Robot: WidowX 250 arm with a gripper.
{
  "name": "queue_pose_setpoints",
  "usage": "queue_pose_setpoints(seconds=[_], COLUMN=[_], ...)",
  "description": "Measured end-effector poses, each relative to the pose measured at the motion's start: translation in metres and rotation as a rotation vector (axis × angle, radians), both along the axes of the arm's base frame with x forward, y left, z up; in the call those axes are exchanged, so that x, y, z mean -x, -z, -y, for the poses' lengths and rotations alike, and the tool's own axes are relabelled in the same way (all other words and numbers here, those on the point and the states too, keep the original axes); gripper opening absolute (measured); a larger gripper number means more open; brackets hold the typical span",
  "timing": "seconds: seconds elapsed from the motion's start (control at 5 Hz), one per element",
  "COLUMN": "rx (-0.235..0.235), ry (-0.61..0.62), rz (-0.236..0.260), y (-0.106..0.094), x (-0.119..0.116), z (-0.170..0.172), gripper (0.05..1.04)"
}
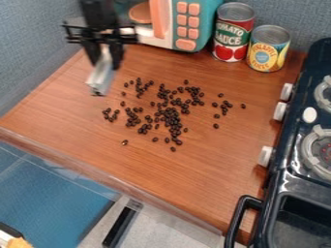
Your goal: Sweep into pile
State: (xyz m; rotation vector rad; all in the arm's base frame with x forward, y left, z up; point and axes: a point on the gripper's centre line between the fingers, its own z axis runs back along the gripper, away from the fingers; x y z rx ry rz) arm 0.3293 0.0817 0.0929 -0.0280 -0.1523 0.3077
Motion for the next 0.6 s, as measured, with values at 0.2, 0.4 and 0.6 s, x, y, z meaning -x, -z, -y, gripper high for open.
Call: queue_pose_setpoints(seconds=[0.2,0.4,0.6], rx=[-0.049,-0.081,-0.081], ry=[0.008,0.038,0.029], rz=[0.074,0.103,0.099], y=[-0.004,-0.008,-0.004], x=[-0.011,-0.02,-0.036], z=[0.04,0.085,0.117], gripper=[0.38,0.38,0.38])
